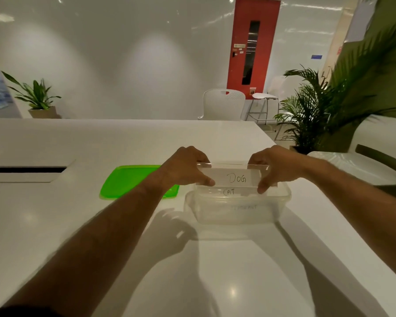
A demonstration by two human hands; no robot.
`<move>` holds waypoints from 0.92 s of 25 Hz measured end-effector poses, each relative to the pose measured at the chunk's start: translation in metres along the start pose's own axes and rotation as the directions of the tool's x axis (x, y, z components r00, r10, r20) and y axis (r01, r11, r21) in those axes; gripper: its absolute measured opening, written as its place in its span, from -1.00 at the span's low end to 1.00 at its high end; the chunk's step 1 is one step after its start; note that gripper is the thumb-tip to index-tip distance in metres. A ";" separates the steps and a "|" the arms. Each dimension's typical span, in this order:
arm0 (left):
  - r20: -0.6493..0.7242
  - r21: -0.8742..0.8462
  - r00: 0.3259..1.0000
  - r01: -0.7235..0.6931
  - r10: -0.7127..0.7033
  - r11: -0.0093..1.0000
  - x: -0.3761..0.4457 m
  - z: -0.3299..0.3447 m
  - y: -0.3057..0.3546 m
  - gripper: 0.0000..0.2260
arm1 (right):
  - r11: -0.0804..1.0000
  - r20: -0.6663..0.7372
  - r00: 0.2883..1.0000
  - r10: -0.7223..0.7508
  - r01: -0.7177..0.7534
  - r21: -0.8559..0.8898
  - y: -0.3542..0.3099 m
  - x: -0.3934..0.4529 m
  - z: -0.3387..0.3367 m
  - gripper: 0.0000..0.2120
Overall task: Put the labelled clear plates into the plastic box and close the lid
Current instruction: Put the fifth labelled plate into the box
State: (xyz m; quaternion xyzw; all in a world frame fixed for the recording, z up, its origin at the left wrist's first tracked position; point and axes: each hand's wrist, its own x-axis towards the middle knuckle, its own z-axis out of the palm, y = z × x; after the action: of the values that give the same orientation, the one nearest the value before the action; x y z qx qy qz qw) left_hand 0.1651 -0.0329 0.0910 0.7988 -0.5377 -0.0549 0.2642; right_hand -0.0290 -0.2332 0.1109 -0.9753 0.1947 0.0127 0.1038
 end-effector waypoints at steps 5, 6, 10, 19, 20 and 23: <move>0.178 0.252 0.983 -0.089 0.044 0.964 0.009 0.014 0.011 -0.56 | 0.985 0.088 0.996 -0.026 0.041 -0.169 0.007 0.004 0.016 -0.45; 0.198 0.267 0.979 -0.096 0.043 0.959 0.010 0.016 0.012 -0.59 | 0.979 0.113 0.993 -0.026 0.048 -0.196 0.007 0.005 0.018 -0.48; 0.283 0.298 0.959 -0.109 0.021 0.948 0.014 0.029 0.011 -0.74 | 0.954 0.170 0.985 -0.015 0.065 -0.292 0.008 0.012 0.031 -0.56; 0.329 0.360 0.940 -0.039 -0.088 0.932 0.020 0.043 0.013 -0.56 | 0.960 0.263 0.965 -0.008 0.081 -0.269 0.015 0.018 0.042 -0.60; 0.335 0.356 0.937 -0.030 -0.097 0.934 0.021 0.044 0.014 -0.57 | 0.962 0.264 0.964 -0.003 0.075 -0.261 0.015 0.019 0.043 -0.58; 0.341 0.361 0.938 -0.065 -0.066 0.930 0.020 0.045 0.010 -0.64 | 0.975 0.237 0.971 -0.024 0.075 -0.209 0.018 0.019 0.042 -0.59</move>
State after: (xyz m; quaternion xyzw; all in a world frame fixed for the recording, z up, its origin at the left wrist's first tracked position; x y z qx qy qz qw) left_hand 0.1489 -0.0694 0.0613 0.8118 -0.5763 -0.0936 0.0116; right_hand -0.0179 -0.2474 0.0648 -0.9770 0.1542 0.1457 0.0196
